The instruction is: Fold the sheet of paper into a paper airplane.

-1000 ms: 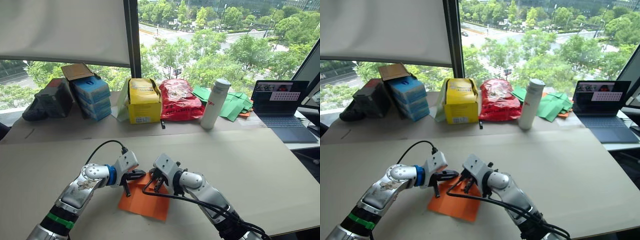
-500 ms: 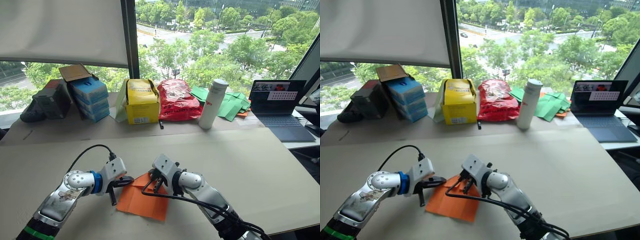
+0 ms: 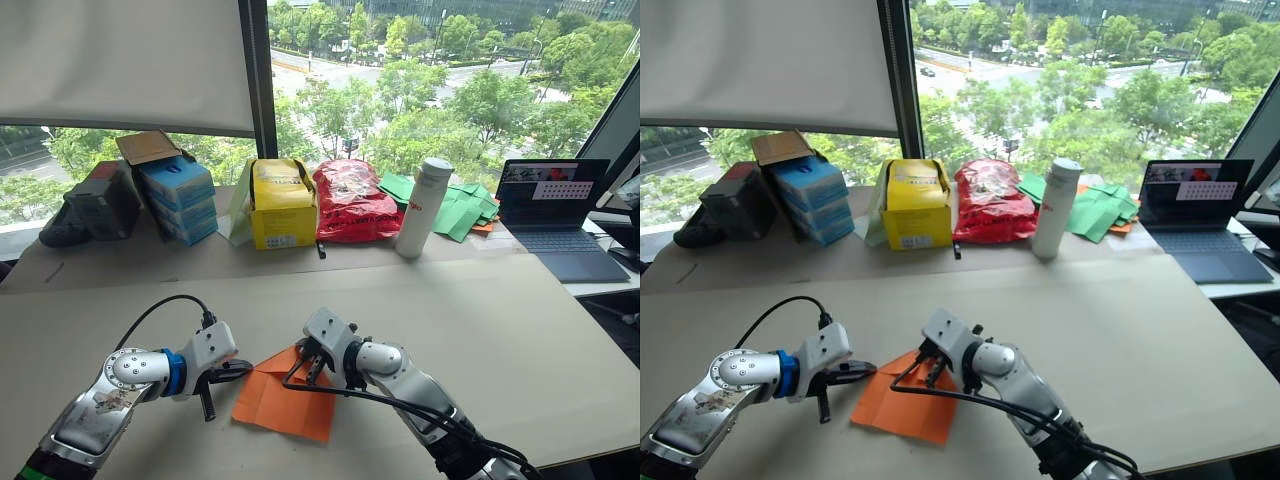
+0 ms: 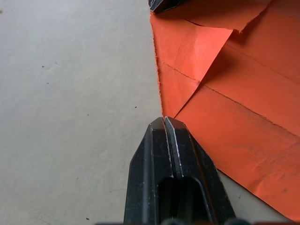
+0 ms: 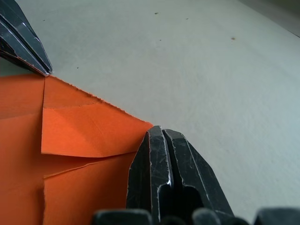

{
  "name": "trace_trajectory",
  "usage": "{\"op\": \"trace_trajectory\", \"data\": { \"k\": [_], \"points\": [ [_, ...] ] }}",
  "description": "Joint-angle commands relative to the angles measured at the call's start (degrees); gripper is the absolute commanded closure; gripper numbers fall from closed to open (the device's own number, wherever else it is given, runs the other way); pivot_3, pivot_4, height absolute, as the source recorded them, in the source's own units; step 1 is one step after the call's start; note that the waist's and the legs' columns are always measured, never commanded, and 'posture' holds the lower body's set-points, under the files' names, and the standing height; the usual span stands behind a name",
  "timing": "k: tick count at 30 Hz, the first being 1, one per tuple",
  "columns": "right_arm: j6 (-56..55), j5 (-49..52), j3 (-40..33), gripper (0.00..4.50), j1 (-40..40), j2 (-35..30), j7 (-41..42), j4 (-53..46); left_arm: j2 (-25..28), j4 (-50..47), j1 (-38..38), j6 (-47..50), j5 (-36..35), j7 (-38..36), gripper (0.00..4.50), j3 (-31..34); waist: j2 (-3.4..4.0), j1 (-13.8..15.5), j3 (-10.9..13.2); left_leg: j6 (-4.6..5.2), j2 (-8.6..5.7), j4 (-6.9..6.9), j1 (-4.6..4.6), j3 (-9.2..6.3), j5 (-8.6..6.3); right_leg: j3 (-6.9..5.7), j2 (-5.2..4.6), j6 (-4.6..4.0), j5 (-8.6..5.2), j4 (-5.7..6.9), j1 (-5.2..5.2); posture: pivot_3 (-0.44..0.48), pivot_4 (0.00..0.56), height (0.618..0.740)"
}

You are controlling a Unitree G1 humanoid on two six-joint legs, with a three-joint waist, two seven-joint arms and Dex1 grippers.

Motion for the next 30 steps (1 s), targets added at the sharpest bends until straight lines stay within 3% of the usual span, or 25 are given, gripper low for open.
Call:
{"op": "trace_trajectory", "data": {
  "k": [1,7,12,20,25,30],
  "points": [
    [0.2,-0.7,-0.5,4.50,0.0,-0.5,-0.1,0.3,0.0,1.8,-4.4,2.0,-3.0,-0.6,4.49,3.8,-0.06,0.1,0.1,-0.02,0.00,0.00,-0.04,-0.01,0.02,-0.02,0.00,0.00,0.00,0.01,-0.01,0.000,0.150,0.740],
    [0.8,-0.7,-0.8,4.50,0.1,-0.7,-0.2,-0.9,-3.7,-0.7,-8.9,3.6,-8.5,-2.4,4.49,3.4,-0.15,0.7,0.1,0.01,-0.07,0.03,-0.24,0.00,0.01,-0.09,-0.04,0.02,0.01,-0.04,-0.09,0.000,0.150,0.740],
    [1.3,-0.7,-1.2,4.50,0.3,-1.0,-0.4,-1.6,-6.2,0.1,-7.3,0.9,-6.1,-3.3,4.49,-1.6,-0.16,0.7,0.1,-0.30,-0.07,0.03,-0.47,0.06,0.18,-0.09,0.23,0.04,0.01,-0.14,-0.19,0.000,0.150,0.740],
    [2.1,-0.1,-2.0,4.50,1.1,-1.5,-1.0,-4.4,-7.3,7.0,-7.2,-6.6,1.6,-3.5,4.49,-8.7,-0.15,1.0,0.1,0.07,-0.05,0.23,-0.58,-0.02,-0.02,-0.14,0.41,0.04,0.01,-0.07,-0.19,0.000,0.150,0.740],
    [2.6,3.9,-5.9,4.50,3.1,-1.9,0.9,-11.4,-7.6,8.8,-7.0,-9.3,3.7,-4.0,4.49,-10.6,-0.14,1.2,0.1,0.12,-0.06,0.27,-0.59,-0.03,-0.05,-0.18,0.36,0.07,0.02,-0.09,-0.15,0.000,0.150,0.740],
    [6.1,10.5,-12.2,4.50,8.5,-8.4,6.2,-22.0,-8.4,8.0,-6.2,-9.4,4.4,-3.7,4.49,-11.5,-0.14,1.5,0.1,0.19,-0.05,0.29,-0.57,-0.06,-0.09,-0.21,0.34,0.11,0.02,-0.12,-0.09,0.000,0.150,0.740]
  ]
}}
